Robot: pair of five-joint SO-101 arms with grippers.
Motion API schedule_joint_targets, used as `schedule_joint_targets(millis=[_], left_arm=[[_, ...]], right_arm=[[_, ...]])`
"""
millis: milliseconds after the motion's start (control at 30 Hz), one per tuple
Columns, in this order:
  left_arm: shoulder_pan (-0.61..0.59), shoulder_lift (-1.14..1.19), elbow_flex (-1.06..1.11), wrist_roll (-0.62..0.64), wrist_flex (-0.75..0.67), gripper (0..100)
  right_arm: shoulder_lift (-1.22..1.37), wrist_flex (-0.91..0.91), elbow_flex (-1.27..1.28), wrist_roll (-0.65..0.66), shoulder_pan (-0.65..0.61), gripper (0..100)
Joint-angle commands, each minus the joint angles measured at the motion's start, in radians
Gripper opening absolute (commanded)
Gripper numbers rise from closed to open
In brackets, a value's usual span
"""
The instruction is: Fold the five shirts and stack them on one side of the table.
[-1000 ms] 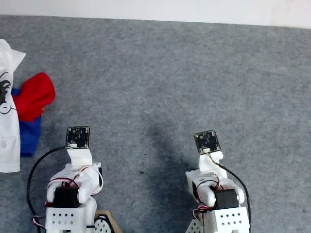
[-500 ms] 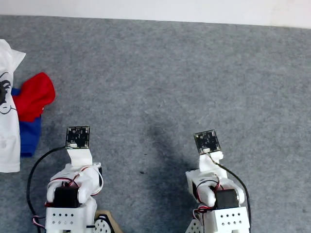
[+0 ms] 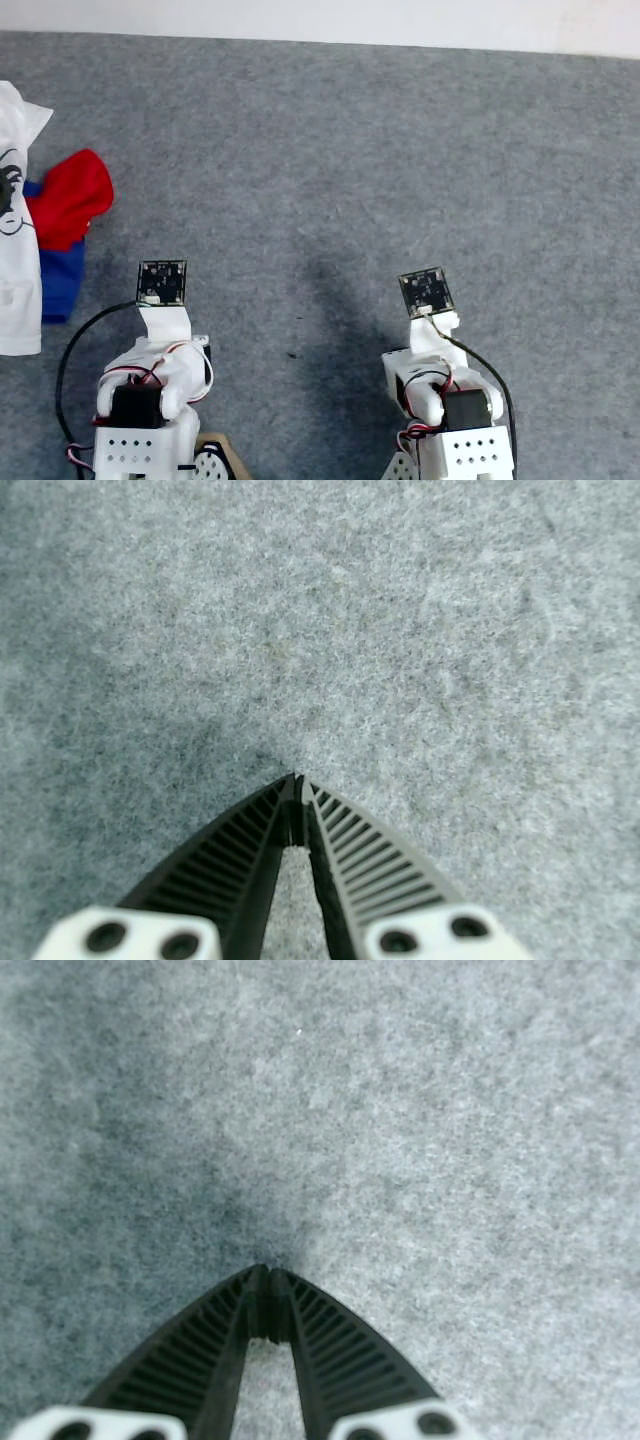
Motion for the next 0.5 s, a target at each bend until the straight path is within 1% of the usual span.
schedule_joint_targets(millis=[0, 200, 267, 367, 467], left_arm=[[0.013, -0.004, 0.015, -0.008, 0.003, 1], [0.005, -0.005, -0.004, -0.008, -0.002, 1], [-0.022, -0.005, -0.033, -0.008, -0.006, 1], [-0.077, -0.005, -0.054, -0.008, -0.103, 1], [-0.094, -0.005, -0.035, -0.008, -0.209, 1]], right_arm=[[-0.004, 0.002, 0.105, 0.011, 0.002, 1.0], [-0.004, 0.001, 0.105, 0.011, 0.008, 0.9], [-0.004, -0.001, 0.104, 0.011, 0.010, 0.9], [-0.004, -0.064, 0.077, 0.011, 0.010, 0.9], [-0.004, -0.177, 0.076, 0.012, 0.010, 0.9]])
